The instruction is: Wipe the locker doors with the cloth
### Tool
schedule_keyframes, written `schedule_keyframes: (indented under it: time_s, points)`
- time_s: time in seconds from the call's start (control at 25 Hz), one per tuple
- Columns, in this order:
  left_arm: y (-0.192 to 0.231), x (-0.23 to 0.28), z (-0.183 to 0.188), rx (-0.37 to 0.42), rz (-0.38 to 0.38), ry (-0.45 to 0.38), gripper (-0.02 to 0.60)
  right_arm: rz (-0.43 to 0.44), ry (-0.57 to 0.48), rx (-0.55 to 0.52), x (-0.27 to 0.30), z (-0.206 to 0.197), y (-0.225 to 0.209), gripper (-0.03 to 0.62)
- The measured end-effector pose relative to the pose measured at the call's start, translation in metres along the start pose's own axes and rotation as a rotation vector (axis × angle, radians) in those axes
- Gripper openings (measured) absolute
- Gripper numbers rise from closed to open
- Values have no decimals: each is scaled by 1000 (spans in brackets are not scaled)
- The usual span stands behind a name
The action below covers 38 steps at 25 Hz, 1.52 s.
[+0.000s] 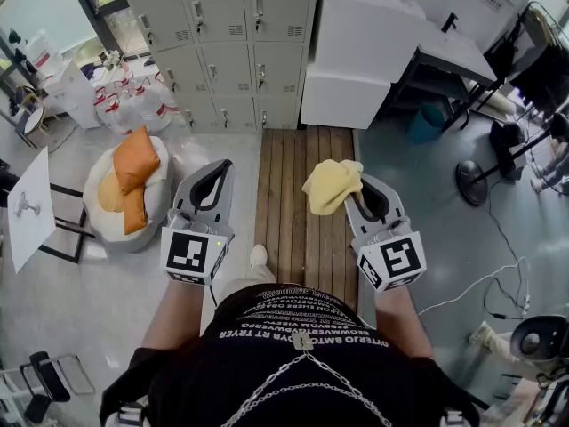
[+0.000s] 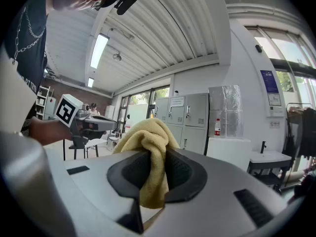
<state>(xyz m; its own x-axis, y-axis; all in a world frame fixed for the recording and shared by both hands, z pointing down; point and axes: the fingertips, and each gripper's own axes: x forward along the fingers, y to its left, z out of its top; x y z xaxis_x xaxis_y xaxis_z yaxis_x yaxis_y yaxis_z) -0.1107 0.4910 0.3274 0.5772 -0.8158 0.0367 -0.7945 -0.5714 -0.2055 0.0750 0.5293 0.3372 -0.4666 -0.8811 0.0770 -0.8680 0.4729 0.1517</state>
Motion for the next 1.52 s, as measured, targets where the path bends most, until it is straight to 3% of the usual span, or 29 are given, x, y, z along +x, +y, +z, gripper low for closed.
schedule_keyframes:
  time_s: [0.24, 0.48, 0.64, 0.76, 0.88, 1.04, 1.32, 1.52]
  points:
    - [-4, -3, -2, 27, 11, 7, 5, 35, 16, 9, 1, -8, 9, 63]
    - [-5, 0, 26, 47, -19, -6, 5, 72, 50, 22, 5, -10, 16, 64]
    - [-2, 16, 48, 120, -15, 10, 5, 95, 63, 81, 13, -13, 16, 64]
    - [-2, 23, 81, 144, -10, -84, 5, 92, 66, 133, 19, -15, 15, 64]
    - [-4, 31, 95, 140, -18, -130, 5, 87, 55, 75, 29, -1, 8, 64]
    - [-13, 33, 75, 101, -60, -104, 5, 133, 54, 62, 32, 4, 6, 64]
    - [-8, 19, 13, -1, 10, -5, 5, 113, 55, 81, 28, -12, -9, 64]
    - [-25, 5, -26, -45, -25, 88, 5, 88, 162, 120, -2, -62, -9, 64]
